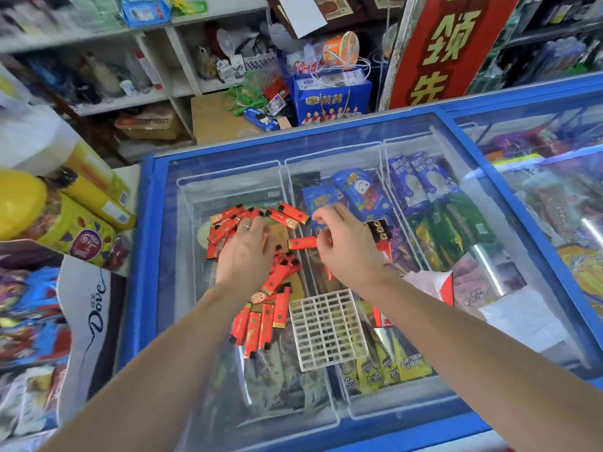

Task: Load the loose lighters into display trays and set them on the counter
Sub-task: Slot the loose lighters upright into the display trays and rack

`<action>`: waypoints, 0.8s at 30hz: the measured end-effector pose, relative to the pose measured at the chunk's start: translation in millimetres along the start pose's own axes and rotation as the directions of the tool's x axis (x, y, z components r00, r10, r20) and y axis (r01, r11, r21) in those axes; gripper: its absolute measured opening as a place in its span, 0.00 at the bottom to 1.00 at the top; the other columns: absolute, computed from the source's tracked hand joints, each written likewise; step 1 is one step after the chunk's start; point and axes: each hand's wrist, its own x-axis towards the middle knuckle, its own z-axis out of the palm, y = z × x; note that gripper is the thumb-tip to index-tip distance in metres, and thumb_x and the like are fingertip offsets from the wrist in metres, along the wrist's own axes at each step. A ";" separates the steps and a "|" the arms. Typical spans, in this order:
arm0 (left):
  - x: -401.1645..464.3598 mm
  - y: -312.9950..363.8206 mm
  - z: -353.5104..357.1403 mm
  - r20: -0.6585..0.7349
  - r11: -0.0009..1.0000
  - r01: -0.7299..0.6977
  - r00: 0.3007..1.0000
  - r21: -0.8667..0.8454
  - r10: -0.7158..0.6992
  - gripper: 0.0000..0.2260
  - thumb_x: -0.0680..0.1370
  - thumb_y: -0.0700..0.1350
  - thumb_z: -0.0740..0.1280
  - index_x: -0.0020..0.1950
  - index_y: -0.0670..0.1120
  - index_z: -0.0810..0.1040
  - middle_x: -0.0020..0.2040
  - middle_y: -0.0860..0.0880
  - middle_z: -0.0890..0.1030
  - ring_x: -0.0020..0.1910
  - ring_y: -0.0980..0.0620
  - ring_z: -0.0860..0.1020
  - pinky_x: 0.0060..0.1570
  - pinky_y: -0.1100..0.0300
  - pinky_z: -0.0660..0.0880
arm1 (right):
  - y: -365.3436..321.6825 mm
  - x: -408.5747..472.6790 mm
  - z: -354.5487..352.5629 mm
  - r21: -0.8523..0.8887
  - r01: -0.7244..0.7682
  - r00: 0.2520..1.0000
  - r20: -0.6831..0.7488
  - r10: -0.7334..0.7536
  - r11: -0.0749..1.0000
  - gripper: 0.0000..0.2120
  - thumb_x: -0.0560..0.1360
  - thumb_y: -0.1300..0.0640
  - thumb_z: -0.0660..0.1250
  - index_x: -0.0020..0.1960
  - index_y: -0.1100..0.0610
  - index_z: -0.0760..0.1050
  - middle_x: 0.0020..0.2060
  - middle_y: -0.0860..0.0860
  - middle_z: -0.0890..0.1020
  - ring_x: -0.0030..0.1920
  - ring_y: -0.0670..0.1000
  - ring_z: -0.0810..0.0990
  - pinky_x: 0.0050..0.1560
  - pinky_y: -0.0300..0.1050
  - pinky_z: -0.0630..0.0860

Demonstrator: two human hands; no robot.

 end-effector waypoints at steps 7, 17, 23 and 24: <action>23.9 -88.9 -18.9 0.144 0.961 0.212 0.960 0.180 -0.239 0.17 0.83 0.49 0.61 0.71 0.44 0.67 0.66 0.40 0.74 0.60 0.35 0.76 0.50 0.45 0.72 | -49.1 29.0 54.7 0.086 -0.085 0.977 0.205 0.066 0.993 0.19 0.77 0.64 0.65 0.67 0.56 0.73 0.61 0.52 0.77 0.55 0.53 0.80 0.54 0.55 0.79; 61.0 -119.3 -4.2 0.179 0.974 0.154 0.967 0.166 -0.183 0.13 0.81 0.50 0.67 0.62 0.46 0.75 0.58 0.44 0.77 0.57 0.43 0.77 0.49 0.49 0.75 | -45.3 48.3 116.2 -0.128 -0.382 0.867 0.294 0.403 0.915 0.27 0.73 0.66 0.70 0.70 0.58 0.68 0.65 0.56 0.71 0.58 0.58 0.78 0.47 0.46 0.74; 67.1 -129.0 -7.3 0.303 0.974 0.220 0.926 0.046 -0.223 0.12 0.81 0.47 0.67 0.60 0.42 0.69 0.52 0.44 0.77 0.44 0.47 0.76 0.38 0.54 0.70 | -37.8 50.4 123.6 -0.156 -0.427 0.849 0.269 0.454 0.891 0.29 0.73 0.64 0.69 0.73 0.55 0.67 0.65 0.56 0.72 0.60 0.58 0.77 0.45 0.46 0.72; 66.2 -132.0 -9.6 0.312 0.963 0.269 0.918 -0.033 -0.245 0.11 0.81 0.45 0.66 0.58 0.43 0.68 0.49 0.45 0.77 0.41 0.48 0.77 0.34 0.56 0.70 | -39.4 52.7 124.8 -0.141 -0.416 0.856 0.273 0.439 0.898 0.30 0.73 0.64 0.69 0.73 0.53 0.67 0.65 0.56 0.72 0.60 0.58 0.77 0.45 0.45 0.73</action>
